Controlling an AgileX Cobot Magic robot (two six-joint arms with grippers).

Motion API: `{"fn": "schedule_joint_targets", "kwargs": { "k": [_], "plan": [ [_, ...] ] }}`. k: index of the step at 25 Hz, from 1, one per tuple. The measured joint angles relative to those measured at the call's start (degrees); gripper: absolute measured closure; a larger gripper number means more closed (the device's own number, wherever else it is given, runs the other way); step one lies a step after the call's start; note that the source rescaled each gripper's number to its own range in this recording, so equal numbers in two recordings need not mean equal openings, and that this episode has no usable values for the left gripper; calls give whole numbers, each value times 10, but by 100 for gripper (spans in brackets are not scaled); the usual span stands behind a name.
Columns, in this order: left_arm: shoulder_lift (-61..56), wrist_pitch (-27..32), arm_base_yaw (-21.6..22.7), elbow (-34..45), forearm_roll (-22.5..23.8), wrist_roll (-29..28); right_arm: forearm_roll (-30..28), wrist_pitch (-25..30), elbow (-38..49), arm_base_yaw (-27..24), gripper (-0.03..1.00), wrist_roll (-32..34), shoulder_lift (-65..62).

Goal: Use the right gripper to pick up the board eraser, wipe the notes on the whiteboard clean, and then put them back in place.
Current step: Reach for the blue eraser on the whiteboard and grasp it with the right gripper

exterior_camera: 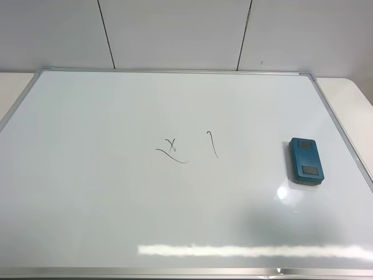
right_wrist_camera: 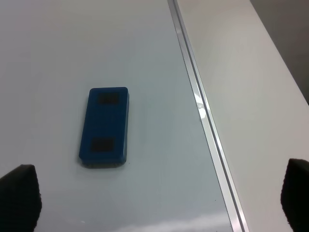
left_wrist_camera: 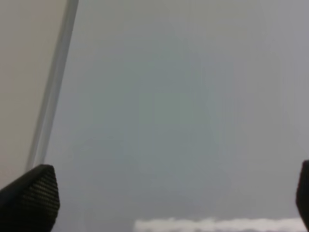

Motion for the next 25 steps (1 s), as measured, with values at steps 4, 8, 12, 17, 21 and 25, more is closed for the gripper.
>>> {"fn": "schedule_joint_targets", "kwargs": {
  "k": [4, 8, 12, 17, 21, 25],
  "plan": [
    [0, 0, 0, 0, 0, 0, 0, 0, 0, 0, -3, 0, 0],
    [0, 0, 0, 0, 0, 0, 0, 0, 0, 0, -3, 0, 0],
    [0, 0, 0, 0, 0, 0, 0, 0, 0, 0, -3, 0, 0],
    [0, 0, 0, 0, 0, 0, 0, 0, 0, 0, -3, 0, 0],
    [0, 0, 0, 0, 0, 0, 0, 0, 0, 0, -3, 0, 0],
    [0, 0, 0, 0, 0, 0, 0, 0, 0, 0, -3, 0, 0]
  ]
}}
